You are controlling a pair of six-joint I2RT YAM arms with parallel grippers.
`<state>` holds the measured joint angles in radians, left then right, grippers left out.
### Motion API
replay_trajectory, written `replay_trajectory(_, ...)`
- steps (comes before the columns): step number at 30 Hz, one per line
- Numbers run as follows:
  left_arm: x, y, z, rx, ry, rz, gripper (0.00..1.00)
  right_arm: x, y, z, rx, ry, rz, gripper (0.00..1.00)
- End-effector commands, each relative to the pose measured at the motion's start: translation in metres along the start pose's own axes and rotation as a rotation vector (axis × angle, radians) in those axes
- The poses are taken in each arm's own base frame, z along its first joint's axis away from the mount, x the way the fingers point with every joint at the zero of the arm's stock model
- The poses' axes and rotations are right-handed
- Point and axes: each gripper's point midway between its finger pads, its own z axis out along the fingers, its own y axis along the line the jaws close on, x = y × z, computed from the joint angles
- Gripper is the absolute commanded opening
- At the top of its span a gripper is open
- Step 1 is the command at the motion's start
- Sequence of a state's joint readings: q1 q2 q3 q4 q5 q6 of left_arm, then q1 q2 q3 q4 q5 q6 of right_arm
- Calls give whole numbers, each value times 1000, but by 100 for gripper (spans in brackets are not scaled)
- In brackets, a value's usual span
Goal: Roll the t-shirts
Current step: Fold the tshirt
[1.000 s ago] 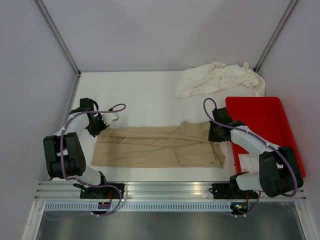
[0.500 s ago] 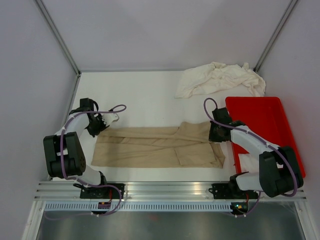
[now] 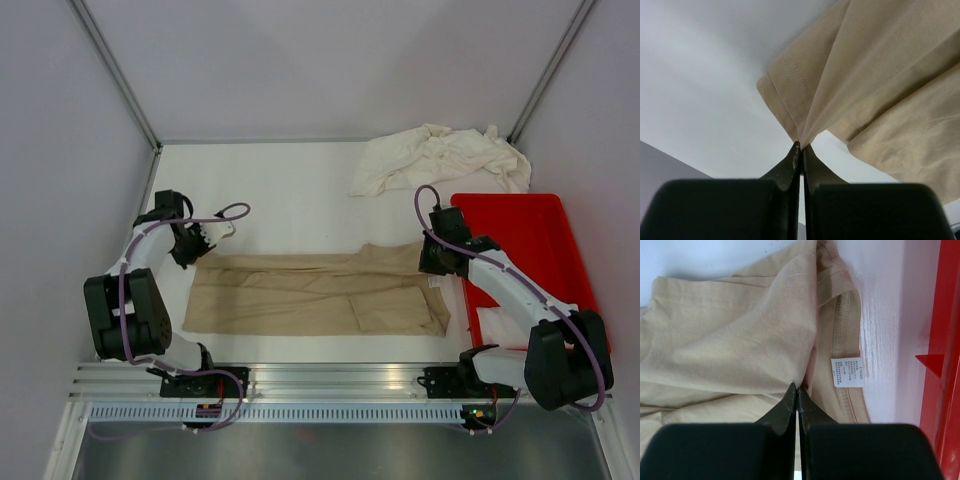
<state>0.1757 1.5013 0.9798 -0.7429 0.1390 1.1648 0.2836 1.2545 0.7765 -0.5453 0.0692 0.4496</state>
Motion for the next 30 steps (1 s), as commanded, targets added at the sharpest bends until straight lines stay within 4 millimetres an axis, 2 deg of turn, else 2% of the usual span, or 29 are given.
replay_trajectory(1,3,-10,-6,34,-10,42,2,10,-9,2,31,21,24,0)
replay_trajectory(2,9,-20,-1,59,6,43,2,14,-10,4,31,31,32,0)
replay_trajectory(3,12,-24,3,76,17,41,2,24,-11,8,30,55,39,0)
replay_trajectory(6,23,-32,12,100,61,42,2,35,-14,17,35,82,45,0)
replay_trajectory(12,43,-34,24,106,151,79,3,48,-24,29,80,116,36,0)
replay_trajectory(15,48,-34,26,114,178,84,22,48,-20,32,60,114,45,3)
replay_trajectory(16,46,-31,24,102,172,82,32,46,-18,32,53,107,46,7)
replay_trajectory(17,45,-31,23,98,165,85,38,43,-16,31,45,101,47,16)
replay_trajectory(18,43,-29,21,89,158,84,41,42,-15,30,38,99,46,20)
replay_trajectory(19,37,-24,16,69,131,85,46,37,-14,27,35,88,44,27)
replay_trajectory(21,29,-20,9,57,103,70,47,32,-12,22,28,75,37,32)
replay_trajectory(24,6,-3,-9,17,23,15,47,17,-11,9,36,41,22,41)
replay_trajectory(25,-11,10,-18,-14,-32,0,47,9,-11,1,44,18,20,46)
replay_trajectory(28,-49,23,-41,-38,-129,-105,48,-5,-16,-14,74,-30,10,50)
replay_trajectory(30,-86,12,-53,-14,-183,-111,48,-17,-16,-23,78,-61,11,51)
